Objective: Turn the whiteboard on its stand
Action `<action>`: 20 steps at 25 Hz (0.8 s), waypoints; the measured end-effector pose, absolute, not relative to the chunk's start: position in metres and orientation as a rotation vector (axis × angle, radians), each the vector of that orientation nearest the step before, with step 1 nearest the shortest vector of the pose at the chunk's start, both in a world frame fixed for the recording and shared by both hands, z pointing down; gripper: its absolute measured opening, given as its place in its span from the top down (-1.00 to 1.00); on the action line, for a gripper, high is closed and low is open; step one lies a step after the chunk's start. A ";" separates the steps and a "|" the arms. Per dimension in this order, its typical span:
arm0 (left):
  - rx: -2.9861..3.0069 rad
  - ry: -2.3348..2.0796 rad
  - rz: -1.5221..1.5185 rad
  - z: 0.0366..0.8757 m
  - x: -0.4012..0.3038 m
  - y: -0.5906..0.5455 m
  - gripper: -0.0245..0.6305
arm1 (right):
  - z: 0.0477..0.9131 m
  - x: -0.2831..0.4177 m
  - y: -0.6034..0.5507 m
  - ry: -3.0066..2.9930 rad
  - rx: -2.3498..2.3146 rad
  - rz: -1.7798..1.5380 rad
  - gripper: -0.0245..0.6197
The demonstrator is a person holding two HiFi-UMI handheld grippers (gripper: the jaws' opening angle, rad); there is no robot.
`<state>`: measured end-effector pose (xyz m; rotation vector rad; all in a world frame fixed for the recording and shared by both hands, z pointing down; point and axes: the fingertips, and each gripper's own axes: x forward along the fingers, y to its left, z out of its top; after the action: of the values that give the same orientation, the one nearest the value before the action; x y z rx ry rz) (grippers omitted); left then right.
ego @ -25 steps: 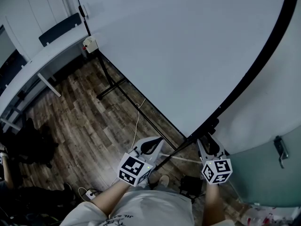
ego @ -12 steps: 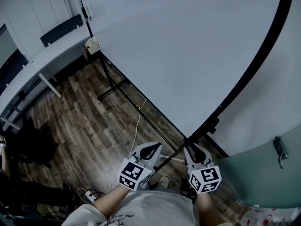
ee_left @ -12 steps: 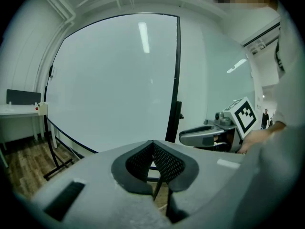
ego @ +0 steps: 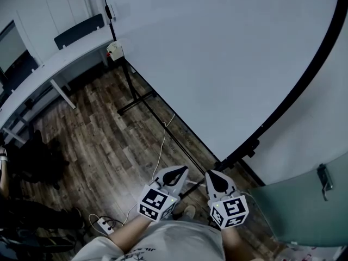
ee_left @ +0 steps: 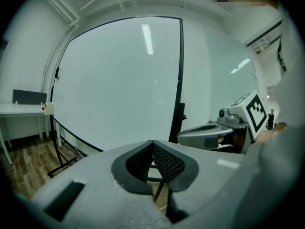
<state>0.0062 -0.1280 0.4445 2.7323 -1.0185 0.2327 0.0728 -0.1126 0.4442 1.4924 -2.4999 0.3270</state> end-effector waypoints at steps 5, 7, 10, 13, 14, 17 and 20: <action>2.732 -1.025 0.246 0.446 0.001 -0.129 0.89 | 0.448 0.063 -0.111 -2.508 1.457 0.351 0.90; 2.735 -1.026 0.246 0.446 0.000 -0.129 0.89 | 0.450 0.060 -0.111 -2.512 1.448 0.355 0.90; 2.735 -1.028 0.245 0.445 -0.001 -0.128 0.89 | 0.450 0.057 -0.112 -2.515 1.442 0.361 0.90; 2.743 -1.034 0.256 0.446 -0.003 -0.127 0.89 | 0.449 0.054 -0.112 -2.521 1.433 0.369 0.90; 2.742 -1.036 0.257 0.446 -0.004 -0.128 0.89 | 0.450 0.054 -0.113 -2.522 1.432 0.371 0.90; 2.737 -1.042 0.255 0.448 -0.004 -0.130 0.89 | 0.453 0.055 -0.115 -2.522 1.429 0.375 0.90; 2.732 -1.041 0.255 0.448 -0.005 -0.131 0.89 | 0.453 0.051 -0.115 -2.529 1.421 0.378 0.90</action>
<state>-0.0050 -0.1305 0.4479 2.7321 -1.0412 0.2545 0.0508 -0.1149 0.4525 1.4212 -2.5292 0.3778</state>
